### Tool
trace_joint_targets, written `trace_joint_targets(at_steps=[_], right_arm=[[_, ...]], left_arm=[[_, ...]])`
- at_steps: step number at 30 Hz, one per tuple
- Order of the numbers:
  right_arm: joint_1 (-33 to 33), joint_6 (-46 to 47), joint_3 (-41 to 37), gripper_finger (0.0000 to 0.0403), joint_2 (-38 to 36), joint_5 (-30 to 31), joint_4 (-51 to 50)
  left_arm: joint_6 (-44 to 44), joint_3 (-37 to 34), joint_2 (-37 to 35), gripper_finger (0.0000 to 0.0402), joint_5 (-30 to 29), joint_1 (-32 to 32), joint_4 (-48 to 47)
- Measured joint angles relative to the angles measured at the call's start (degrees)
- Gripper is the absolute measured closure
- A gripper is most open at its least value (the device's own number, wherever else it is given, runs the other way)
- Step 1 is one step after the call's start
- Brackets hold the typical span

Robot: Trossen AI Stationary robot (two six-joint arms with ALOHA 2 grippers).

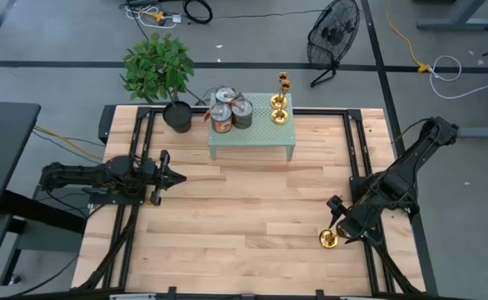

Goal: Pick & Place candle stick holders
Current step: Put the gold candle holder on the shelf

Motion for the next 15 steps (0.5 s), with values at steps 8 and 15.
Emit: trace_joint_targets(at_steps=[8, 15], right_arm=[[0.0, 1.2, 0.0, 0.0139, 0.0, 0.5, 0.1], [0.0, 1.2, 0.0, 0.0176, 0.0, 0.5, 0.8]], left_arm=[[0.0, 0.0, 0.0, 0.0371, 0.0, 0.0, 0.0], [0.0, 0.0, 0.0, 0.0371, 0.0, 0.0, 0.0]])
